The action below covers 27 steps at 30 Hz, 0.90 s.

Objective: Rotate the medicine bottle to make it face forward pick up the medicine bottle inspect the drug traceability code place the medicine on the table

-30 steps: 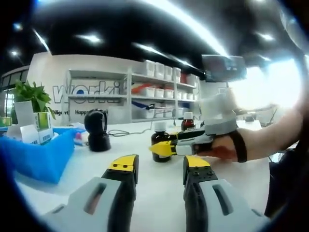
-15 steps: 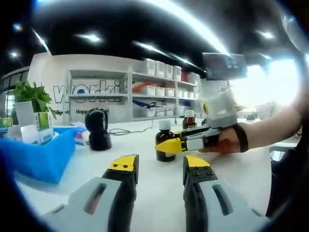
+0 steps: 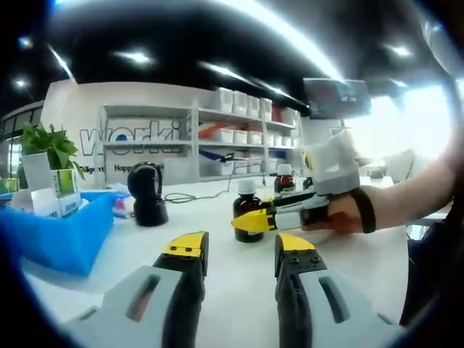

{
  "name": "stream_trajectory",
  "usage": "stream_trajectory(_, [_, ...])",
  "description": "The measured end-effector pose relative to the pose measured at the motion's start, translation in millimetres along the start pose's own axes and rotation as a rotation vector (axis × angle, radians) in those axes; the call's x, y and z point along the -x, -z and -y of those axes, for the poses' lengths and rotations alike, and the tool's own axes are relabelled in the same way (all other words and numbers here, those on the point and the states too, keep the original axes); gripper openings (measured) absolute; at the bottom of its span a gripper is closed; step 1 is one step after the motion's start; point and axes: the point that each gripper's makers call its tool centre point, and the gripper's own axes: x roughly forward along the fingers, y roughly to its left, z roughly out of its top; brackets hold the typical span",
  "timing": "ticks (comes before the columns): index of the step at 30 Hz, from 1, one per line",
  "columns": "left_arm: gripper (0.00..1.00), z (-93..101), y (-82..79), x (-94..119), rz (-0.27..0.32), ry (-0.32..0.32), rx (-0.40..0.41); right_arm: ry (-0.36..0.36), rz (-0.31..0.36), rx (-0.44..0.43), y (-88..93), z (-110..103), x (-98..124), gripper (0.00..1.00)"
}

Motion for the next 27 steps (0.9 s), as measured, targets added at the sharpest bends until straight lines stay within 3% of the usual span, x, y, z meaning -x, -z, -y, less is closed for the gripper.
stream_trajectory(8, [0.27,-0.4,-0.3,0,0.002,0.001,0.000,-0.052,0.016,0.016,-6.5,-2,6,0.28])
stream_trajectory(16, [0.27,-2.8,0.7,1,-0.002,-0.005,0.004,-0.129,0.026,-0.047,-36.3,7,24,0.28])
stream_trajectory(27, [0.27,-5.2,-1.1,1,0.008,-0.019,0.014,-0.208,0.048,0.022,-75.3,21,50,0.28])
